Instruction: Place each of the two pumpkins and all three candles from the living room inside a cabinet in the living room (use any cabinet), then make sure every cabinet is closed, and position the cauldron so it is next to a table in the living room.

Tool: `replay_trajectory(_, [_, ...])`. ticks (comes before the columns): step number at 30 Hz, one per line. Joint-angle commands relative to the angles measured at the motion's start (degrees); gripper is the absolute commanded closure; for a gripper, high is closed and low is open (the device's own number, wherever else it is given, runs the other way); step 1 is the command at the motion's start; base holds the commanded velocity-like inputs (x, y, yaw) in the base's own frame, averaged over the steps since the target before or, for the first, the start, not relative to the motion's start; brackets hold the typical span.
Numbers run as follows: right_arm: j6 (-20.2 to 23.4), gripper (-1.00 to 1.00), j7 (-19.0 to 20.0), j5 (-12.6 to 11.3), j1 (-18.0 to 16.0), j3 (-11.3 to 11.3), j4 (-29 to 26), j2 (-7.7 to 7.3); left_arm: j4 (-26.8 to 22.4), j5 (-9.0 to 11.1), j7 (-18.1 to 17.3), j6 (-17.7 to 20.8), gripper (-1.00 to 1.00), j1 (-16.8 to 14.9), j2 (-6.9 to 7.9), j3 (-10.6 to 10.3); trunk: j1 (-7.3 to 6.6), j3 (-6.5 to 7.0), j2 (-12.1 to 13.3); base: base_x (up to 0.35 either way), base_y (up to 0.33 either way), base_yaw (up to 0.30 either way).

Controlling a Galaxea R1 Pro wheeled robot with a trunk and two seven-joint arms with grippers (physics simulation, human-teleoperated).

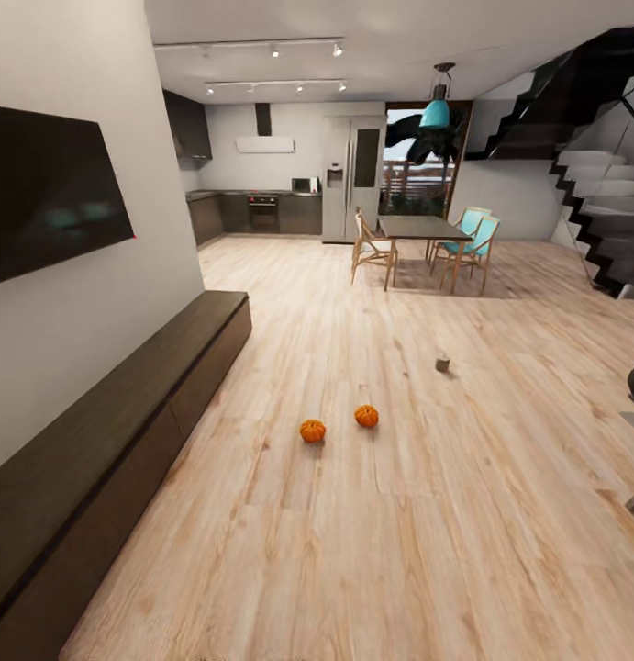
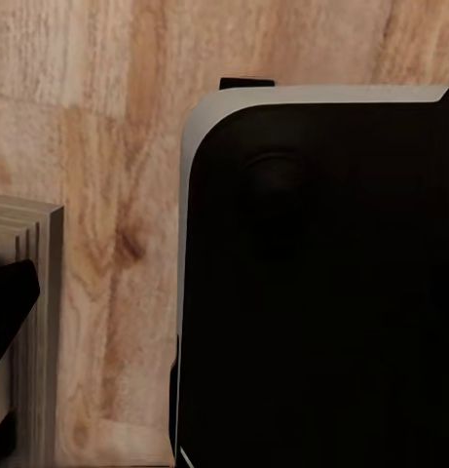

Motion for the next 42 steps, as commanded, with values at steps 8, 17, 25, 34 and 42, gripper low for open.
replay_trajectory(8, [0.0,-1.0,-0.03,0.0,0.0,0.0,0.02,0.01,0.01,0.0,0.0,0.05,-1.0,0.0,0.01,0.08,0.0,-0.23,0.0,-0.008,0.071,0.255])
replay_trajectory(17, [0.0,-1.0,-0.04,0.0,0.0,0.0,0.02,0.01,0.01,-0.08,0.0,0.01,-1.0,0.0,0.01,0.0,0.0,-0.27,0.0,0.045,0.058,0.034])
replay_trajectory(25, [0.0,-1.0,-0.04,0.0,0.0,0.01,0.03,0.01,-0.01,-0.09,0.0,0.03,-1.0,0.0,-0.04,-0.04,0.0,-0.42,0.0,0.128,0.04,0.127])
replay_trajectory(34, [-0.03,-1.0,-0.04,0.0,0.0,0.03,0.02,0.01,0.01,-0.09,0.0,-0.02,-1.0,0.0,-0.15,-0.14,0.0,-0.75,0.0,0.078,-0.003,0.232])
replay_trajectory(42, [0.0,-1.0,-0.04,0.0,0.0,0.03,0.03,0.01,0.01,-0.09,0.0,-0.01,-1.0,0.0,-0.17,-0.18,0.0,-0.81,0.0,0.002,0.0,0.053])
